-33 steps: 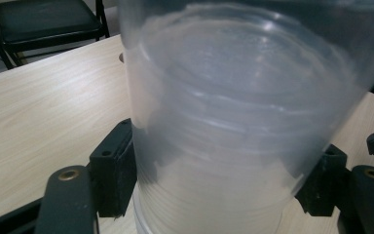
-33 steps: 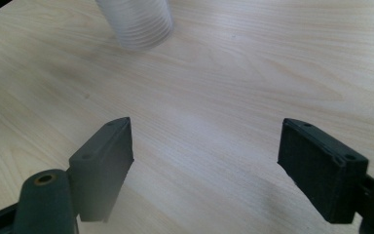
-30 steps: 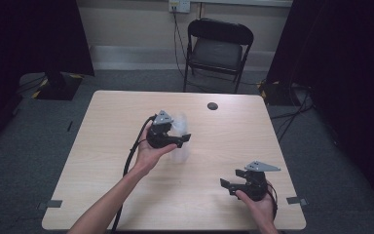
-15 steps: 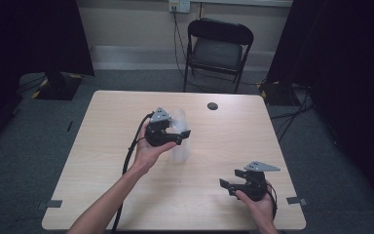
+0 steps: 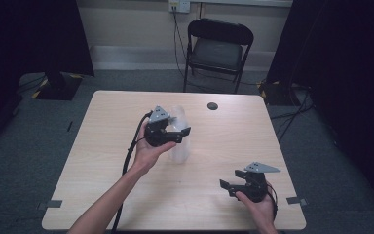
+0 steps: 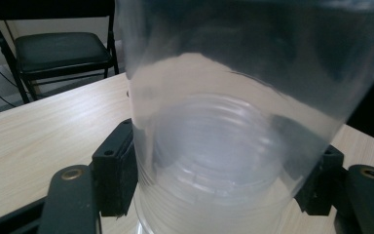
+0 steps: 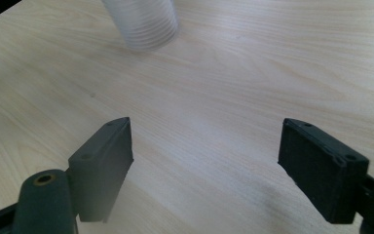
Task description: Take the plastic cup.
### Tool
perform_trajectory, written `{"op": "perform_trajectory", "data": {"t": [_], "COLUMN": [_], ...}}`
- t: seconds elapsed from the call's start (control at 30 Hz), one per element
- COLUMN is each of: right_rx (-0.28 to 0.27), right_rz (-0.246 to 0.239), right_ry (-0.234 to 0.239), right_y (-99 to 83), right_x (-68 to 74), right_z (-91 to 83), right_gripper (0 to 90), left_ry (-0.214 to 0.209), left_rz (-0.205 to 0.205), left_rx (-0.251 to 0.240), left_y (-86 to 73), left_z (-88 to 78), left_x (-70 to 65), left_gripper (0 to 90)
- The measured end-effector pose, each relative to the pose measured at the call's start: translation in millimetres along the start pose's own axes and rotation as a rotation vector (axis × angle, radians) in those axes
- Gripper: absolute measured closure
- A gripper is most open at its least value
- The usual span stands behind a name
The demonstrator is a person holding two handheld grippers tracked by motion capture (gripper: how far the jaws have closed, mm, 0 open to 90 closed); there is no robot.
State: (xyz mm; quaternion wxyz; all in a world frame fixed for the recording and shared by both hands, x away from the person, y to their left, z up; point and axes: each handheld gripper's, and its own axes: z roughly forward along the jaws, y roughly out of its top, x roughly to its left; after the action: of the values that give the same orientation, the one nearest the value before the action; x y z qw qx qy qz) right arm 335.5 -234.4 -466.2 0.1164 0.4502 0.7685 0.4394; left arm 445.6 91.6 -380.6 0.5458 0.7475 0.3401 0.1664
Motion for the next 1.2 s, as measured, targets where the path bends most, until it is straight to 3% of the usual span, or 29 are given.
{"op": "perform_trajectory", "data": {"t": [0.33, 0.57, 0.6, 0.7, 0.9, 0.93, 1.2], "right_rx": [0.001, 0.002, 0.002, 0.0, -0.01, -0.025, -0.06], "right_rz": [0.008, 0.006, 0.006, 0.005, -0.004, -0.006, -0.033], "right_ry": [-0.006, -0.005, -0.007, -0.005, -0.005, -0.029, -0.052], "right_y": [-0.2, -0.3, -0.3, 0.1, 1.2, 1.4, 3.8], "right_x": [-1.0, 0.1, 0.0, 0.0, 1.9, 4.2, 11.0], "right_z": [0.7, 0.8, 1.0, 1.3, 1.6, 1.1, -2.1], "right_gripper": [20.0, 20.0, 20.0, 20.0, 20.3, 21.3, 26.2], "left_ry": [0.005, 0.012, -0.001, 0.003, -0.008, -0.023, -0.025], "left_rz": [-0.012, 0.005, -0.008, 0.008, -0.002, -0.031, -0.033], "left_rx": [-0.042, -0.07, -0.084, -0.092, -0.128, -0.141, -0.139], "left_y": [4.5, 8.7, 9.9, 12.4, 18.2, 20.8, 26.4], "left_z": [-7.2, -11.3, -12.7, -15.8, -24.7, -28.5, -39.2], "left_x": [0.0, -2.9, -3.2, -4.8, -7.1, -7.2, -14.5], "left_gripper": [31.8, 32.2, 32.3, 32.5, 32.4, 32.8, 33.2]}}
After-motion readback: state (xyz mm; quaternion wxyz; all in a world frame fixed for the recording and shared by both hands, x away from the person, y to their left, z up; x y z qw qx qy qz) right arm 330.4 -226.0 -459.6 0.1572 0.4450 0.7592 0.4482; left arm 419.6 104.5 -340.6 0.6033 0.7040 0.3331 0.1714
